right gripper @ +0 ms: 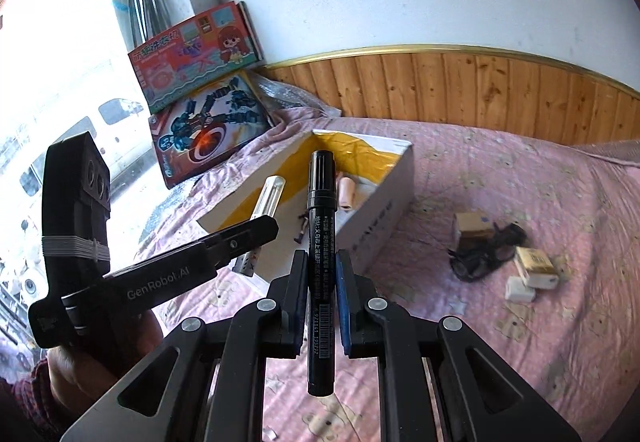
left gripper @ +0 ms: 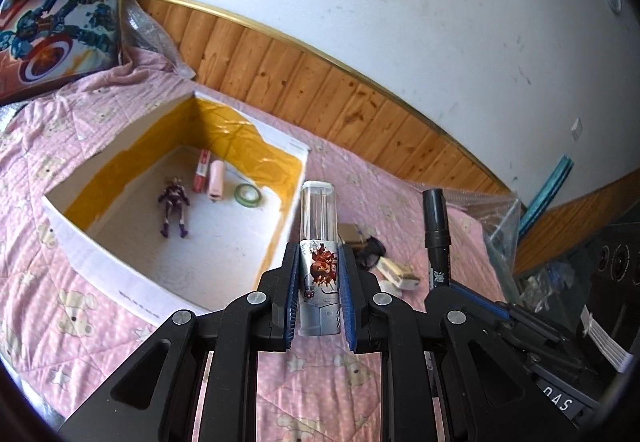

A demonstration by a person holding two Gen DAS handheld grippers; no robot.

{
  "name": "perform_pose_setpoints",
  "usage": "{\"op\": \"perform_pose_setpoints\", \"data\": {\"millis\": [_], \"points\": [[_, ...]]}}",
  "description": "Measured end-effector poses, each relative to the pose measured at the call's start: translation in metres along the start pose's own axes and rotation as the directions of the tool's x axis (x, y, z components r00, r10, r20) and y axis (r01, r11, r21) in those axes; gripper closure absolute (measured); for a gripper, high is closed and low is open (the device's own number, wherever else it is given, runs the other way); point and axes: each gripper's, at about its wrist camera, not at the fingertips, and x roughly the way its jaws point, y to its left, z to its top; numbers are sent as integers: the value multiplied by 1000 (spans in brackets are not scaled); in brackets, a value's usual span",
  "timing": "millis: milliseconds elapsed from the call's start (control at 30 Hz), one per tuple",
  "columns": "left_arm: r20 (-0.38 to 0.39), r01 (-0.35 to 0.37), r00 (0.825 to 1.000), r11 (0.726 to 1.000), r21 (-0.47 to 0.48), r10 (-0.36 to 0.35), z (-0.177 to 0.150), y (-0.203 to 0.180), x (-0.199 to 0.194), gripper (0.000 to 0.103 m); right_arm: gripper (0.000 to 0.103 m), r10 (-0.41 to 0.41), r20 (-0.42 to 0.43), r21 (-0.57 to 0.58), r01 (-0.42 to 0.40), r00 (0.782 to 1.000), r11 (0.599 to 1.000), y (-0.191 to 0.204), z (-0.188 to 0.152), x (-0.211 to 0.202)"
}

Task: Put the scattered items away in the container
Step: 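Lift the glass tube and marker and carry both toward the white box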

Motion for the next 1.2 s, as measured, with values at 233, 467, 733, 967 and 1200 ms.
{"op": "perform_pose_setpoints", "data": {"millis": [233, 467, 733, 967, 1200], "points": [[-9, -16, 1000, 999, -46, 16, 22, 16, -2, 85, 89, 31, -20, 7, -31, 999, 999, 12, 26, 16], [-8, -38, 999, 995, -92, 37, 45, 38, -7, 85, 89, 88, -13, 51, -87, 996, 995, 31, 64, 30], [-17, -78, 997, 988, -137, 76, 46, 70, -22, 85, 89, 126, -38, 76, -122, 991, 990, 42, 77, 44], [-69, -97, 994, 981, -166, 87, 52, 90, -9, 85, 89, 129, -81, 84, -122, 988, 989, 38, 83, 72], [-160, -163, 976, 982, -94, 147, 64, 81, 33, 84, 89, 87, -155, 102, -72, 984, 992, 17, 91, 125]]}}
